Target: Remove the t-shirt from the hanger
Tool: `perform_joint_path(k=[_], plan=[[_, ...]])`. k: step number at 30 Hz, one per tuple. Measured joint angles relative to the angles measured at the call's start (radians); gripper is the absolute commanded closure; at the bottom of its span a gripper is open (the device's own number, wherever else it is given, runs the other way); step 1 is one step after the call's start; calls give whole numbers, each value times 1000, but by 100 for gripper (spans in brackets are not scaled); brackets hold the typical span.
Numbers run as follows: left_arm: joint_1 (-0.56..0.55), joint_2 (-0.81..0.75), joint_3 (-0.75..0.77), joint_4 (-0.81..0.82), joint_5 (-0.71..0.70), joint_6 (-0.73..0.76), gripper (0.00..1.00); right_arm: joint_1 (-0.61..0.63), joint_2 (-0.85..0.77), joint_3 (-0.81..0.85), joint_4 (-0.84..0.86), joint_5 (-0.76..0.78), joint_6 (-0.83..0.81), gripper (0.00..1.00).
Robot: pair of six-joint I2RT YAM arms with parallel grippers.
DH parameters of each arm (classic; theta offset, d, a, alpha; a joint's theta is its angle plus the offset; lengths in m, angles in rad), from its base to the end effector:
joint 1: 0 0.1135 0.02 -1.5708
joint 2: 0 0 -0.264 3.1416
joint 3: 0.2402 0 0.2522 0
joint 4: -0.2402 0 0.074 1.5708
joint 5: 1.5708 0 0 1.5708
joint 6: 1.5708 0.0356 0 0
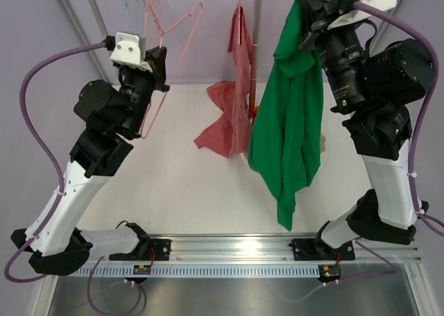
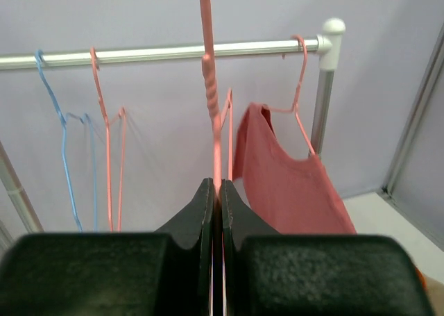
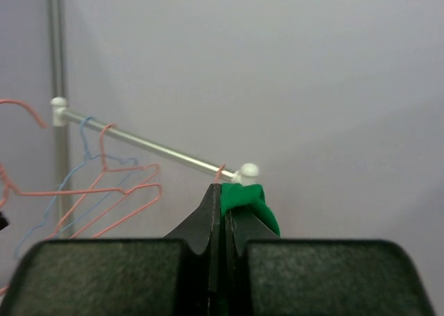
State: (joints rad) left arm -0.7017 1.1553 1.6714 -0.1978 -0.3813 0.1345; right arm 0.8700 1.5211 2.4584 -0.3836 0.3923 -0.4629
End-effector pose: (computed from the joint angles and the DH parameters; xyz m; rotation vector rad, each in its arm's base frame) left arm 0.1602 -0.1181 0.5616 0.2006 1.2642 -0.2492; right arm 0.1358 0.1399 0.6663 -0.3390 1.0094 0.1685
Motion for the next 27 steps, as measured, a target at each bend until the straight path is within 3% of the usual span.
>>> perform_joint_path(k=[5, 11, 14, 16, 22, 27], plan=[[0, 26, 6, 98, -8, 64, 100, -103, 10, 19, 124, 4, -72, 100], [28, 105, 6, 192, -3, 101, 100, -211, 119, 157, 220, -3, -127, 100], [66, 148, 5, 203, 11, 97, 100, -285, 143, 128, 230, -18, -106, 100], [92, 171, 4, 209, 19, 93, 100, -334, 132, 43, 240, -23, -63, 100], [145, 222, 17, 244, 34, 94, 100, -376, -9, -475, 315, -19, 72, 100], [174, 258, 55, 261, 55, 94, 100, -422, -106, -920, 369, -59, 320, 100]])
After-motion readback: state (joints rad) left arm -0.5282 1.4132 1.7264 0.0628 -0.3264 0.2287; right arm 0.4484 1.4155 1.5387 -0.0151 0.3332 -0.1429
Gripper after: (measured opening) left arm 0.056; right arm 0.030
